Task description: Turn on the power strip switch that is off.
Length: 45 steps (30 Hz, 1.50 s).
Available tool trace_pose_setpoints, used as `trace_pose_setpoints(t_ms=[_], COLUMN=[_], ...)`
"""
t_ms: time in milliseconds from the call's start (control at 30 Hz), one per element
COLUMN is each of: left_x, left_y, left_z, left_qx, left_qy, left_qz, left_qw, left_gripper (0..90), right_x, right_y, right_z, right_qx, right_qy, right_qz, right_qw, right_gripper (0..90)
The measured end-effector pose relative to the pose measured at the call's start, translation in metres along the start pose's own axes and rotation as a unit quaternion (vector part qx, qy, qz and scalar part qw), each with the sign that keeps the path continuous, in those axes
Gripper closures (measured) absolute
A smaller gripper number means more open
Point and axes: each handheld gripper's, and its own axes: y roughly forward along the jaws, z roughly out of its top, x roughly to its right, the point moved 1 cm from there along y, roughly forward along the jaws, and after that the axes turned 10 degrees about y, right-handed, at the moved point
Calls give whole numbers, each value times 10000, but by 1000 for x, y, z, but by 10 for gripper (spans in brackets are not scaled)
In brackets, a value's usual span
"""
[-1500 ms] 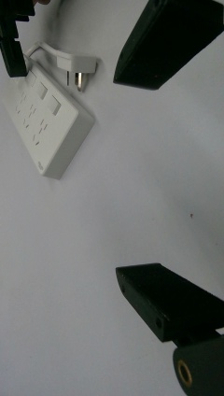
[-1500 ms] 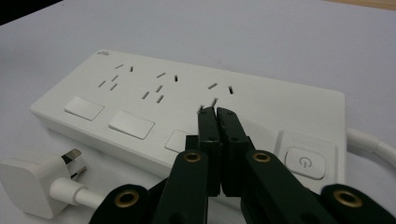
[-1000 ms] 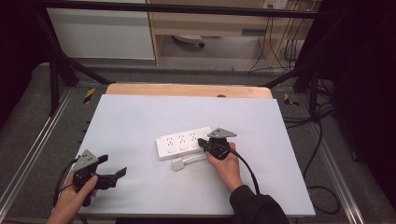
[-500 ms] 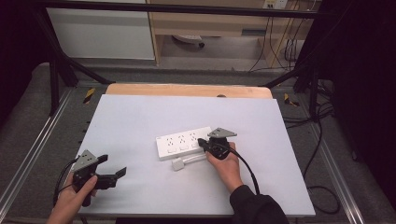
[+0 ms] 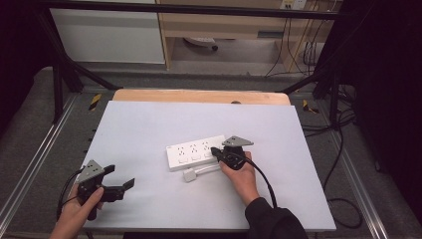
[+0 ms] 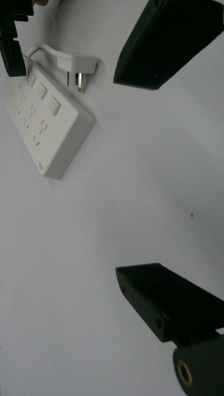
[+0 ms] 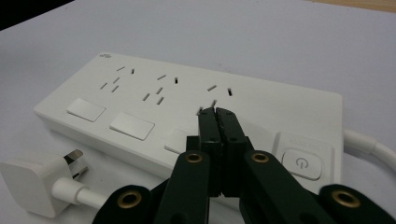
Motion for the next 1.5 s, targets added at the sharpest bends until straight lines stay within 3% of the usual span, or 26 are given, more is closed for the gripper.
trace_pose_setpoints(t_ms=[633,1500], left_x=[0,0], left_y=[0,0], left_z=[0,-1], left_qx=[1,-11], left_qy=[2,-25], left_qz=[9,1], left_qw=[10000,10000], left_gripper=[73,73], right_x=[2,22], right_y=[-11,-49], right_z=[7,19], right_qx=[246,697], right_qy=[106,325], right_qz=[97,7], right_qw=[9996,9970], right_gripper=[900,900])
